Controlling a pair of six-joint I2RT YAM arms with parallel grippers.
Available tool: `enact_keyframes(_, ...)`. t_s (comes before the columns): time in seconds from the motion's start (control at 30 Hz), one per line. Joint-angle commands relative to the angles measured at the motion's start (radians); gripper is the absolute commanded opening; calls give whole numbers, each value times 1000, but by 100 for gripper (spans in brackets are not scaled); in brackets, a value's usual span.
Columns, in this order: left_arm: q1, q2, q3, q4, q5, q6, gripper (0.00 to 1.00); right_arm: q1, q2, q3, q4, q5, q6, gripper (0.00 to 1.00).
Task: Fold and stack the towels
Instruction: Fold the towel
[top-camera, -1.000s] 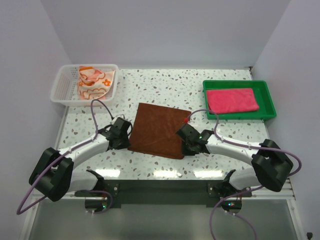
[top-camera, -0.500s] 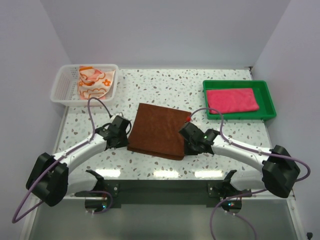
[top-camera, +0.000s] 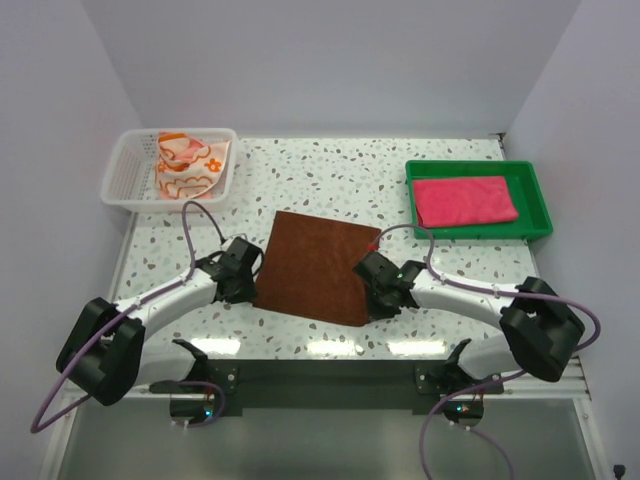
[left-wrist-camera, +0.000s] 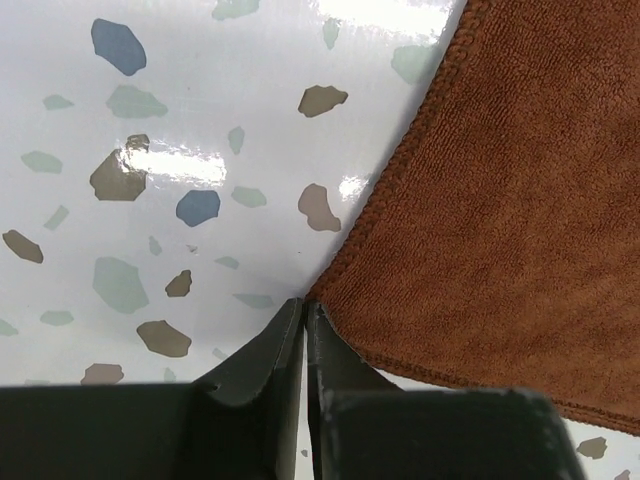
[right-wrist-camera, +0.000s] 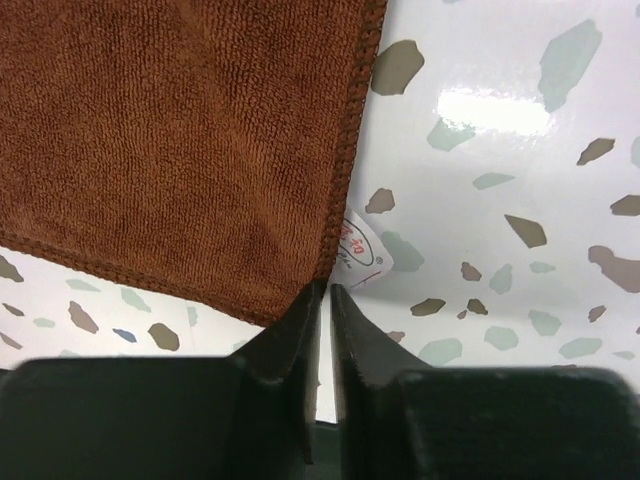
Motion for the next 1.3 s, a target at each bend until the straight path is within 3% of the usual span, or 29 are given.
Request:
enact_keyframes(0.0,-3,-1,-21,-19,18,-8,13,-3,-17,21,-22,-19,-30,22)
enact_keyframes(0.07,-5,-28,-11,-45,24,-9,26,-3,-43,42,-67,5,-49,27)
enact_keyframes(0.1,-5,-44,-7,-55,13,-11,36,-6,-55,67,-79,16,-55,35)
enact_keyframes(0.17,-3,-73,25,-103,-5,-9,44,-16,-70,96,-114,33,-86,41)
enact_keyframes(0.2,-3,-105,39,-123,-28,-11,55,-21,-84,128,-124,48,-99,46)
enact_keyframes(0.3,-3,-154,111,-189,-62,5,74,-74,-92,180,-131,54,-167,47)
enact_keyframes(0.4,-2,-165,194,-249,-114,29,81,-180,-75,222,-101,34,-250,47)
enact_keyframes(0.7,-3,-33,354,-249,-27,115,75,-344,88,351,53,-16,-419,32)
enact_keyframes(0.9,-5,-73,269,-148,66,118,68,-368,161,358,137,-67,-445,23)
enact_keyframes(1.07,-49,68,283,-36,113,153,60,-386,244,369,215,-102,-448,13)
enact_keyframes(1.27,-65,172,179,27,146,115,52,-411,367,403,261,-124,-477,12)
